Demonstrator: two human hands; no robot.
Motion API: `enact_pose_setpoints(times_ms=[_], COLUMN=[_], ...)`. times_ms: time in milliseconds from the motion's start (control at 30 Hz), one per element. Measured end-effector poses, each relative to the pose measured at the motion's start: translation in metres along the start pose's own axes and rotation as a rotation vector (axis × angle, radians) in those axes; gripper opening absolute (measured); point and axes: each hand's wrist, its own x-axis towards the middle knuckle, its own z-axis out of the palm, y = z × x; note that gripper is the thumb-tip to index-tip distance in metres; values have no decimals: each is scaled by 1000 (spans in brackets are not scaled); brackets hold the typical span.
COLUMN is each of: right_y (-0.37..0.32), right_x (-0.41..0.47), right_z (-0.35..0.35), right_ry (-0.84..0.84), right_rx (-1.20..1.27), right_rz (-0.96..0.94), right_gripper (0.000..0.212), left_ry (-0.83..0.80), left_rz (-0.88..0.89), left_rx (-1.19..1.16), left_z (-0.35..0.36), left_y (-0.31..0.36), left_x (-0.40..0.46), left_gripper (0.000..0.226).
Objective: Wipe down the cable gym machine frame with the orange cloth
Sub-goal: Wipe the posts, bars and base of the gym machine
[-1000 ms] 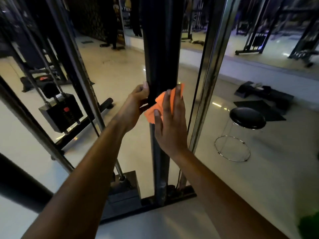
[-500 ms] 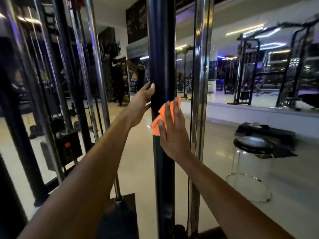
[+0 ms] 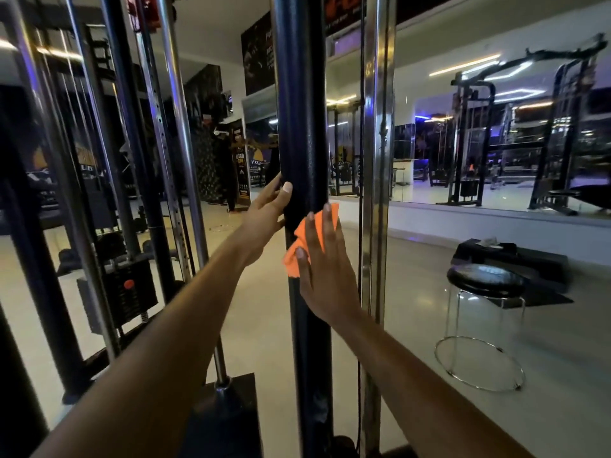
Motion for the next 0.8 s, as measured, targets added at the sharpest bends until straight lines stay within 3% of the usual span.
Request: enact_pose_setpoints(times_ms=[100, 200, 400, 667, 800], right_y=[11, 16, 3, 33, 25], right_x=[-58, -61, -7, -114, -97], right_z=[12, 10, -2, 37, 42], right_ry=[-87, -134, -60, -141, -67], right_rx=[0, 20, 59, 109, 139], right_rz=[-17, -16, 40, 95, 108], right_gripper=[70, 69, 69, 72, 73], left_ry=[-8, -22, -8, 0, -34], left_rz=[-11, -47, -97, -96, -166], left_rx=[13, 45, 22, 70, 60], left_z=[0, 1, 3, 14, 15], left_y=[-26, -48, -55, -114, -135], left_x=[-11, -29, -39, -69, -76], left_gripper=[58, 54, 60, 59, 67])
